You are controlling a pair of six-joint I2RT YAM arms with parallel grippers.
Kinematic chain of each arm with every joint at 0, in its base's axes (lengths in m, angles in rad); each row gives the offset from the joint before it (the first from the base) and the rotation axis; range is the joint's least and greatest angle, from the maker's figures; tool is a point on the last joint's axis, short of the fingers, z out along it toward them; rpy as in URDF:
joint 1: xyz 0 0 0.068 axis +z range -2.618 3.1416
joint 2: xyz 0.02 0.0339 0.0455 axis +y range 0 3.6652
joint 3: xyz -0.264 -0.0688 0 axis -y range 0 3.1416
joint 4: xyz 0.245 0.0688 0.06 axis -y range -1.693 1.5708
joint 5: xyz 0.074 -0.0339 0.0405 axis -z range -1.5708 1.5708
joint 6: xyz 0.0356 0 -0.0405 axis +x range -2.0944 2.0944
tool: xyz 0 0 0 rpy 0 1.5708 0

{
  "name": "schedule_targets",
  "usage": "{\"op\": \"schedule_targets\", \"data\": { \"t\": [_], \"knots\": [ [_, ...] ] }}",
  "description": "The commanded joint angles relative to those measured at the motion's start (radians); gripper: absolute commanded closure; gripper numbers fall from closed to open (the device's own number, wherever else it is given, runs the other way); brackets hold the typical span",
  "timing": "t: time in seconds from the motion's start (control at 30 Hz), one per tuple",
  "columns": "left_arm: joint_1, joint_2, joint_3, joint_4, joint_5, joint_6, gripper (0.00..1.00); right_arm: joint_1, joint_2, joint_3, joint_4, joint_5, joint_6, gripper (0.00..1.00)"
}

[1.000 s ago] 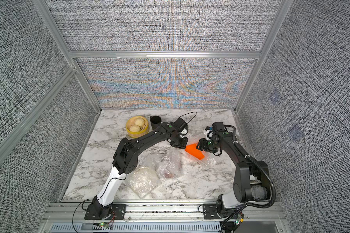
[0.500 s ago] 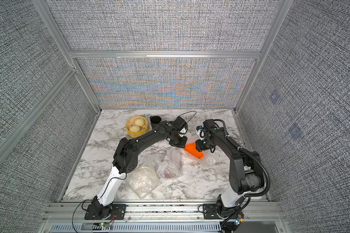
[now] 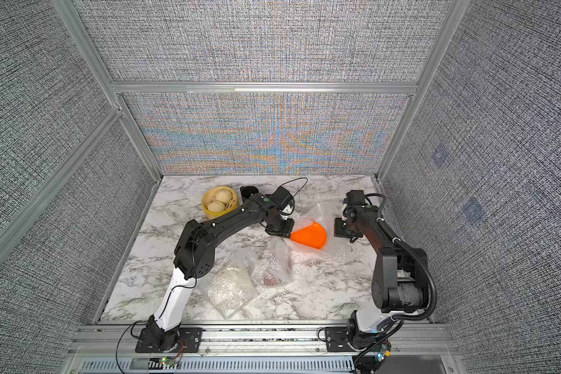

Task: Unpack dinner plates from bubble wrap
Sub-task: Unwrap the bubble wrap at the center of the board.

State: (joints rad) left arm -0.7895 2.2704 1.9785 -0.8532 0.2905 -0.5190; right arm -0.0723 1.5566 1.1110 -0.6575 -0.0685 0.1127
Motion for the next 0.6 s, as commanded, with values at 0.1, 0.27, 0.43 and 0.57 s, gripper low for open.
{"op": "schedule_targets", "data": {
  "t": [0.1,0.27,0.43,0.57],
  "knots": [
    [0.045,-0.035,-0.081,0.079,0.021,-0.103,1.0,-0.139,-0.087,-0.06,0.049,-0.145,0.175,1.0],
    [0.042,-0.025,-0.089,0.091,0.069,-0.101,0.6,-0.147,-0.074,-0.059,0.039,-0.255,0.154,1.0],
    [0.042,-0.084,-0.101,0.051,0.024,-0.06,0.33,-0.139,-0.106,-0.033,-0.008,-0.189,0.114,0.58],
    [0.042,-0.127,-0.056,-0.038,-0.052,0.007,0.3,-0.035,-0.179,0.03,-0.048,-0.168,0.068,0.48]
  ]
}}
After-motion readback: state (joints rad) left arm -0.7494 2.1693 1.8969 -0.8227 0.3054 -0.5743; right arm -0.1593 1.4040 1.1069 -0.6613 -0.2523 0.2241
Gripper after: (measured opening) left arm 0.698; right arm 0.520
